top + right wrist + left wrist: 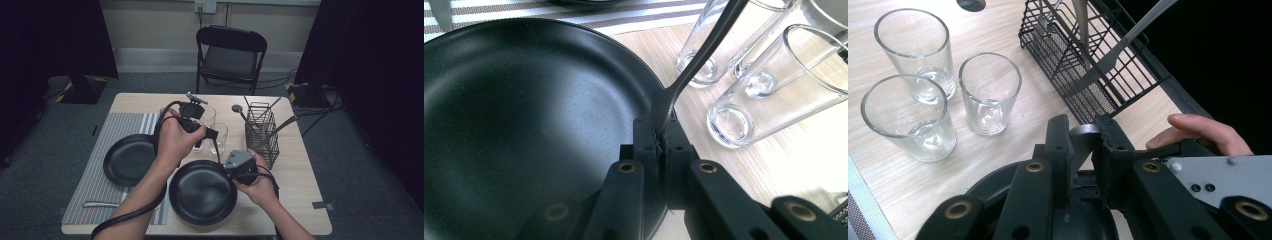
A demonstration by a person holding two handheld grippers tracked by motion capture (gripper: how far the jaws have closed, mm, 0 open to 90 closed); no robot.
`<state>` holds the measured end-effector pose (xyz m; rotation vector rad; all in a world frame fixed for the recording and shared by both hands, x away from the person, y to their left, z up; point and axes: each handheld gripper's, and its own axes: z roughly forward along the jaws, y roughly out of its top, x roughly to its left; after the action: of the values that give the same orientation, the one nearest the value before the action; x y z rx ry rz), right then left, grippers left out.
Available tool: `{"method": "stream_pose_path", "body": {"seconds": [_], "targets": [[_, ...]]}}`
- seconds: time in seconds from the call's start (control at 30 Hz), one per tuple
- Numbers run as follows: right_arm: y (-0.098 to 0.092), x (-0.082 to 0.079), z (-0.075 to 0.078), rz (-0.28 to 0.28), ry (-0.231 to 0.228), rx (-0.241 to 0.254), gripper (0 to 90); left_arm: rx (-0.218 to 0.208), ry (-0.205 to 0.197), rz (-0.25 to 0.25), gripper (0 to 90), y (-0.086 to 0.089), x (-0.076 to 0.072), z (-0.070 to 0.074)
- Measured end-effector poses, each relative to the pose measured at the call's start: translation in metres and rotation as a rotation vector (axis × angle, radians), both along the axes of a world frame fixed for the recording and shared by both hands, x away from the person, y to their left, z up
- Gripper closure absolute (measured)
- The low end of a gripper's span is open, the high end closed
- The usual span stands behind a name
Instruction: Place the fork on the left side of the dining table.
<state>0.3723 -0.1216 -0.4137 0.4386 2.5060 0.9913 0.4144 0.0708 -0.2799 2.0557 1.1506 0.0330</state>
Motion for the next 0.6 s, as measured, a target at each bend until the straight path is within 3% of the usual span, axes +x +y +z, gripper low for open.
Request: {"method": "stream_pose_path", "body": {"seconds": [0.6], "targets": [[0.002,0.0004,-0.0007,0.015,-0.006,-0.013,88.0,0.002,0.025,0.01,77.4,0.0027,0.0016,-0.0009]]}}
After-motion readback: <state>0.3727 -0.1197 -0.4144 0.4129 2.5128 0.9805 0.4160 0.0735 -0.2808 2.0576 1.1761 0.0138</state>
